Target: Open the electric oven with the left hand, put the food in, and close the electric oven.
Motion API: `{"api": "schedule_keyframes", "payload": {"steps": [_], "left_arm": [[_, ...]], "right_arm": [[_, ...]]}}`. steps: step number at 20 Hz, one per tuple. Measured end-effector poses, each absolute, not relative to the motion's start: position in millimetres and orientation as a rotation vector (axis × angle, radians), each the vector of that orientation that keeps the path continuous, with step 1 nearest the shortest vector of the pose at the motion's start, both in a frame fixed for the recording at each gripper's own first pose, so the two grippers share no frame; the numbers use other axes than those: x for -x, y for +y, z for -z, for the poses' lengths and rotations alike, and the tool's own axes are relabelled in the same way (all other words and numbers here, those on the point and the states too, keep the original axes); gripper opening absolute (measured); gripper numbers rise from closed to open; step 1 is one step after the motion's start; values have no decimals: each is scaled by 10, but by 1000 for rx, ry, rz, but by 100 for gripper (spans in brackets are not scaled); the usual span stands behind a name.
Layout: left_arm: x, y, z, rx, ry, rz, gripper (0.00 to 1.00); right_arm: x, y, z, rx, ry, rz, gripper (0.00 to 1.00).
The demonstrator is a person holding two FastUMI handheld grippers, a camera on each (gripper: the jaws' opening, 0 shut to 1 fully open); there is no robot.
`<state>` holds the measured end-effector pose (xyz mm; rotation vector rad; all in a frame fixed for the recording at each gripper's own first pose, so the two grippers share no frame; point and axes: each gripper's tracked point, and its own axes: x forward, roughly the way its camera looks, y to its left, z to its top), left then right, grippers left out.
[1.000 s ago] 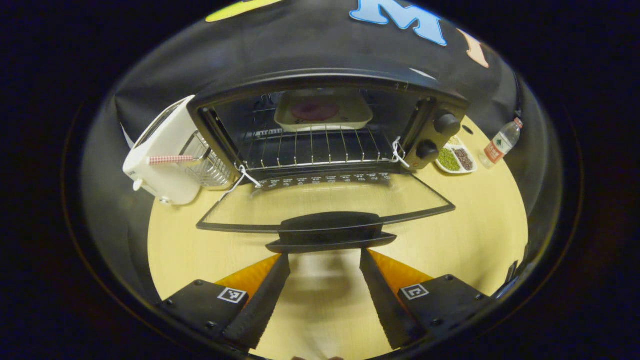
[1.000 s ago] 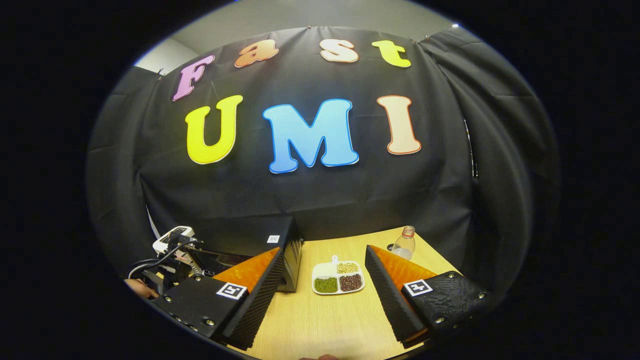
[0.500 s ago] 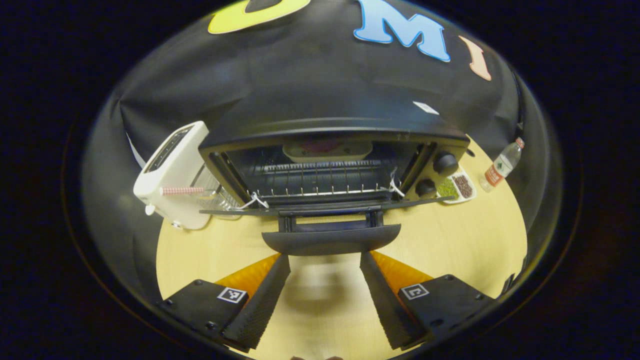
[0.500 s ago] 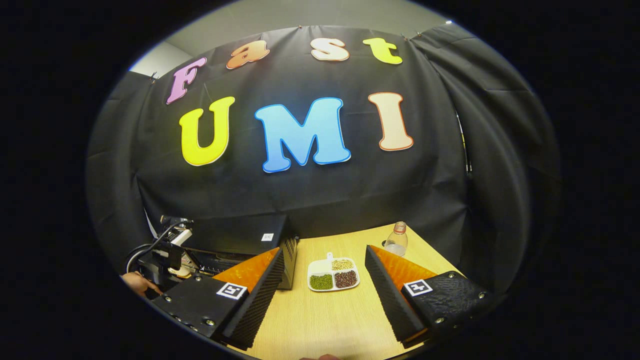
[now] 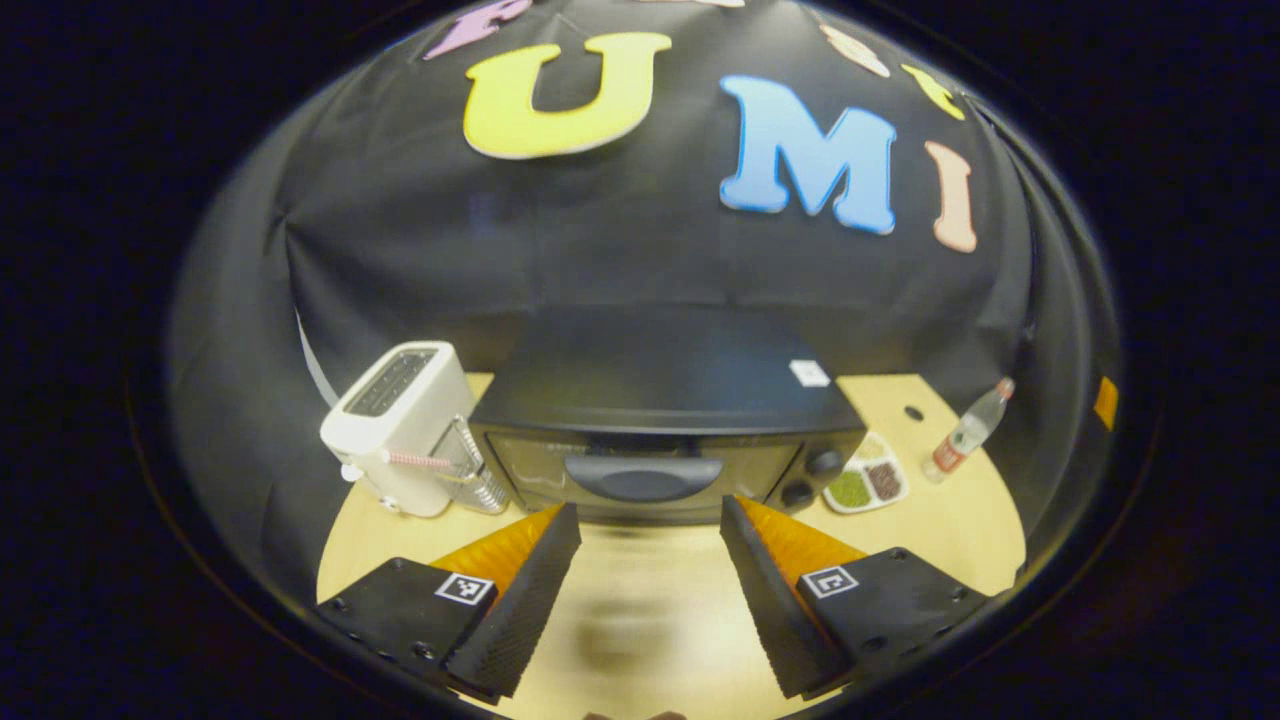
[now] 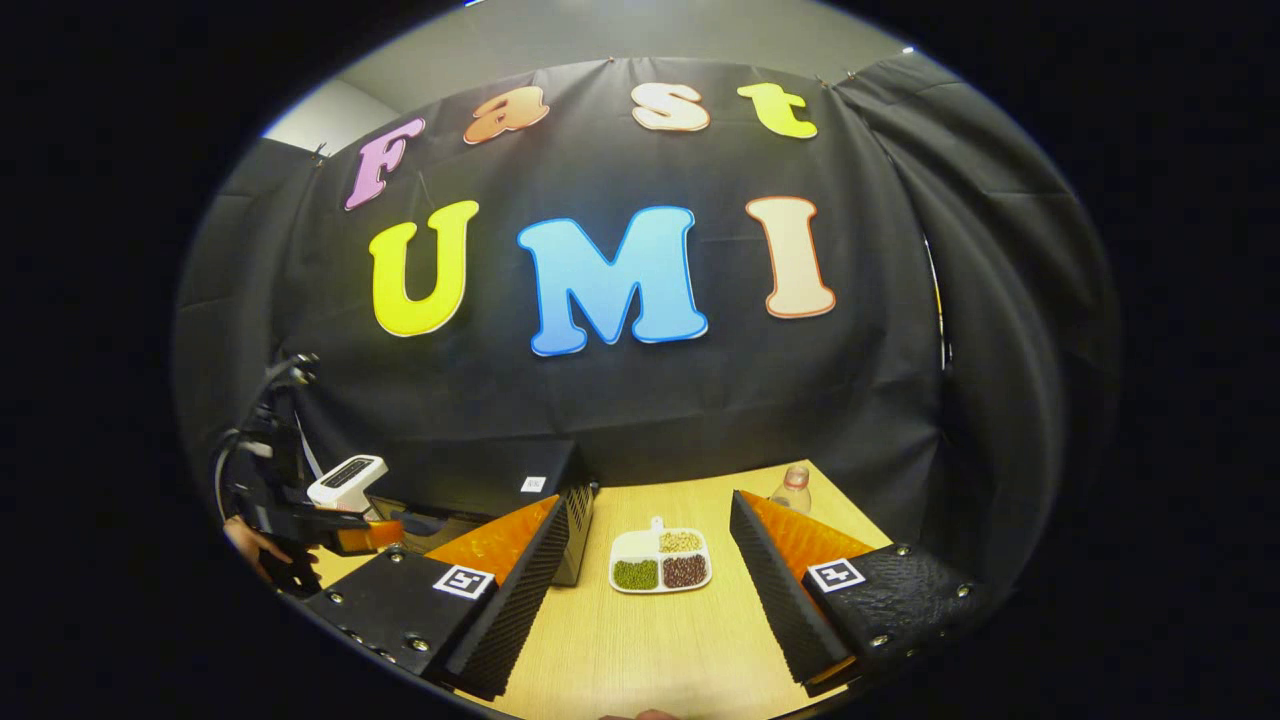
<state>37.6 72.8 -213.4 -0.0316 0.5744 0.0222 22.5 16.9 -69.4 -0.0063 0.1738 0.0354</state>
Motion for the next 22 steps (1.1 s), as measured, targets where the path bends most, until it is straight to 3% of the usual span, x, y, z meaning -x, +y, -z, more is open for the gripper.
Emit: {"api": "schedule_keyframes", "payload": {"steps": [4, 8, 11, 22], "left_arm": [[-75, 433, 883, 52, 270, -21, 96], [270, 289, 117, -33, 115, -34, 96], [391, 150, -49, -12, 71, -7, 100], [301, 271, -80, 25, 68, 50, 100]], "right_arm": [[-212, 292, 173, -6, 74, -79, 98], [-99, 496, -214, -22, 19, -127, 98], [-38, 582, -255, 2, 12, -136, 98], [92, 715, -333, 0, -10, -83, 98]]}}
